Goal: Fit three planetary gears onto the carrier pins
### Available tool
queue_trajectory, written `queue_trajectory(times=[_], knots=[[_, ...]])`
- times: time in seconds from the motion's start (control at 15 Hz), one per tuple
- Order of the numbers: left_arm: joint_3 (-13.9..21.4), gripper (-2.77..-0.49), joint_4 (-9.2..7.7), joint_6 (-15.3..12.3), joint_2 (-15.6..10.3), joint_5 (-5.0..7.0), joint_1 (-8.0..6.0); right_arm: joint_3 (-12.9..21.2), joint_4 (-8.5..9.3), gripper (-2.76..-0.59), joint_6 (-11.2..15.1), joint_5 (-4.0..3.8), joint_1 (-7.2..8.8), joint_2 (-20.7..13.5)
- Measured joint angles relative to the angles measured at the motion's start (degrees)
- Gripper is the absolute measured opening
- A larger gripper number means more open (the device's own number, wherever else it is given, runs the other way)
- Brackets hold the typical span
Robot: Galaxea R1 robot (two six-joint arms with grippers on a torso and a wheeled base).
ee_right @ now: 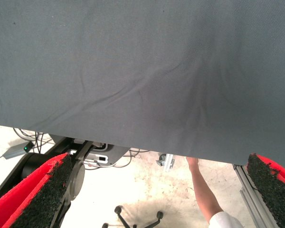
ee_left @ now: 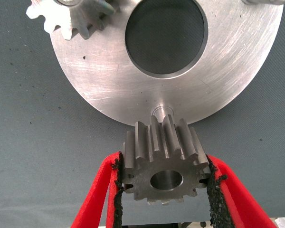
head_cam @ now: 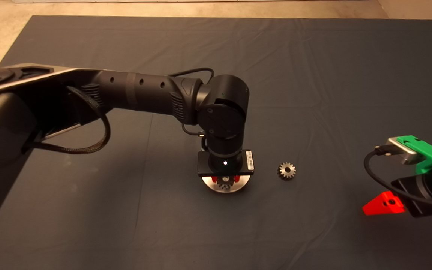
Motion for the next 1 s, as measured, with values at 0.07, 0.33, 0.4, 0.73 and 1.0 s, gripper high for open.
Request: queue_trajectory(times=[0.07,0.33,0.4,0.73,1.0], knots=[[0.0,-2.33,0.01,0.0,-0.1,0.02,0.22,0.0,0.00,-0.61,0.0,-0.02,-0.02,0.0],[0.0,-2.33,0.07,0.0,-0.2,0.02,1.39,0.0,0.00,-0.61,0.0,-0.02,-0.02,0.0],[0.1,-2.33,0.10,0.0,-0.2,0.02,1.61,0.0,0.00,-0.61,0.0,0.01,-0.02,0.0],[0.1,-2.33,0.21,0.0,-0.2,-0.05,2.29,0.0,0.00,-0.61,0.0,0.00,-0.02,0.0],[0.1,-2.33,0.21,0.8,0.1,0.00,2.46,0.0,0.00,-0.61,0.0,0.00,-0.02,0.0]])
